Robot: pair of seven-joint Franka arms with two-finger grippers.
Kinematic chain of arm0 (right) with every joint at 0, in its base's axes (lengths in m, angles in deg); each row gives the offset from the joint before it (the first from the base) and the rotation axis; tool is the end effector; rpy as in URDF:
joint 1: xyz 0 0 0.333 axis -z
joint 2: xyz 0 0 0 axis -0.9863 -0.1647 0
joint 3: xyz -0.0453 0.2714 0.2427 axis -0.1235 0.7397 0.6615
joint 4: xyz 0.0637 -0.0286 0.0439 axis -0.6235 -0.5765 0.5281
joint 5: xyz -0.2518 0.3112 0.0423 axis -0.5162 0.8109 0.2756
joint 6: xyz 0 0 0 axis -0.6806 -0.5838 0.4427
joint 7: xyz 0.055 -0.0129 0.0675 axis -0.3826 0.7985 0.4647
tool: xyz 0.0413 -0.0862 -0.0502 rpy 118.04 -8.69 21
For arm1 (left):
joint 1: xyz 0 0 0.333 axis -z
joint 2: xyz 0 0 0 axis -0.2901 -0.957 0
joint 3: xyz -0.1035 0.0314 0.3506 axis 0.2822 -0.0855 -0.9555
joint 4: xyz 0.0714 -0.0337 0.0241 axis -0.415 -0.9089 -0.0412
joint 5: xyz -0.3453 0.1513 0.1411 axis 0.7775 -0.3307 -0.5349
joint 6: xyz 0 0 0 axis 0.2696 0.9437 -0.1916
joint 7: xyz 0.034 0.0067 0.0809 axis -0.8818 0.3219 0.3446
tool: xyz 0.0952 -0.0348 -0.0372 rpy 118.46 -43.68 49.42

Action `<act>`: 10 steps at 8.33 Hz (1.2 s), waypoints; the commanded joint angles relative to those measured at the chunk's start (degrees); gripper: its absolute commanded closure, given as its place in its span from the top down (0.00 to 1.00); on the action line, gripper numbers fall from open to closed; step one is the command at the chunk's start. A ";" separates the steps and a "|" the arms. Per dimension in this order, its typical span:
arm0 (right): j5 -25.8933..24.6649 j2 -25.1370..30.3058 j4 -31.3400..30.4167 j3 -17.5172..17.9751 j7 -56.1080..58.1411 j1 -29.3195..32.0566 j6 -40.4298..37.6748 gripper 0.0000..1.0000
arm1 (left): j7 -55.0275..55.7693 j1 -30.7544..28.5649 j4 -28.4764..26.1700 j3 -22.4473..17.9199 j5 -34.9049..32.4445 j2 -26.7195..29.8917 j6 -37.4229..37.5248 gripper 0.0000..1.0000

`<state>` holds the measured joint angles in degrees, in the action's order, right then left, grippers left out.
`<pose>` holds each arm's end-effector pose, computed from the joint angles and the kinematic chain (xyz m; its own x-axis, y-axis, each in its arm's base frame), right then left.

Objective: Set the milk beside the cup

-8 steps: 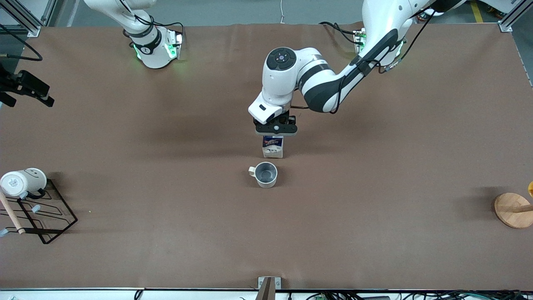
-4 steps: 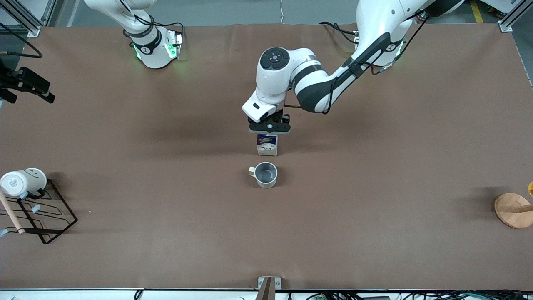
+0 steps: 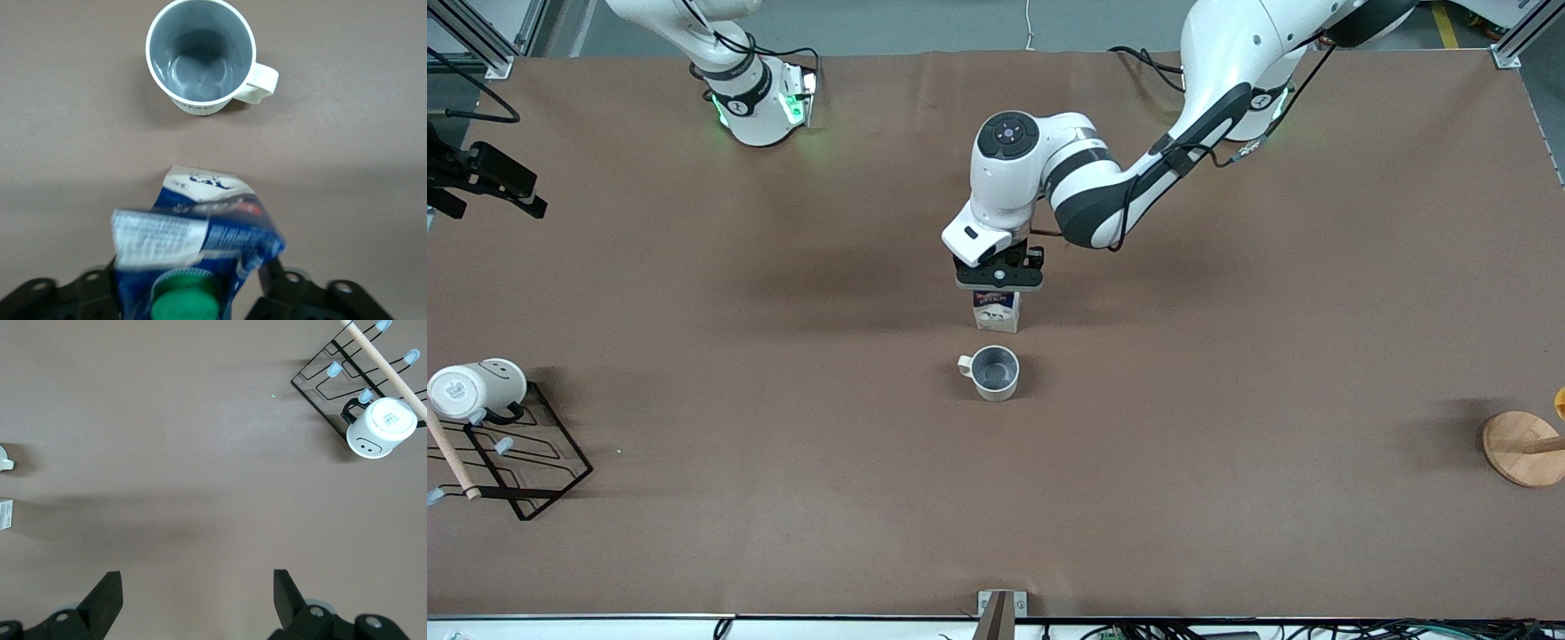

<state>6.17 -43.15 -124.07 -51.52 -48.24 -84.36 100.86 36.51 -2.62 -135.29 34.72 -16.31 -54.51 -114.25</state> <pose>0.5249 -0.0299 0.7066 0.9997 -0.0165 0.0198 -0.0162 -0.9998 -0.0151 0.4798 -0.5383 0.3520 0.9958 -0.0085 0.0911 -0.0155 -0.9969 0.0770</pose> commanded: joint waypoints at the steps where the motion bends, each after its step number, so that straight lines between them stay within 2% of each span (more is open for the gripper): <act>1: -0.44 0.36 0.17 0.68 0.17 0.59 -0.62 1.00 | 1.90 -0.53 2.78 -0.03 -0.84 1.58 1.73 1.00; 4: -0.44 0.36 0.17 0.68 0.08 0.41 -0.53 1.00 | 1.90 -3.16 10.68 0.06 0.83 7.03 8.67 1.00; 8: -0.35 0.36 0.17 0.77 0.08 0.41 -0.62 1.00 | 0.68 -17.91 11.33 0.41 0.84 12.39 11.76 1.00; 9: -0.35 0.36 0.17 0.77 0.00 0.32 -0.70 1.00 | -5.16 -21.16 11.68 0.58 3.62 13.27 12.38 1.00; 10: -0.27 0.36 0.08 0.77 -0.09 0.24 -0.71 1.00 | -15.48 -19.97 11.68 -7.60 11.83 17.20 12.47 1.00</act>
<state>6.16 -43.15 -124.05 -51.14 -48.24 -84.39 100.68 27.35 -23.38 -122.97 32.23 -9.68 -41.86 -103.16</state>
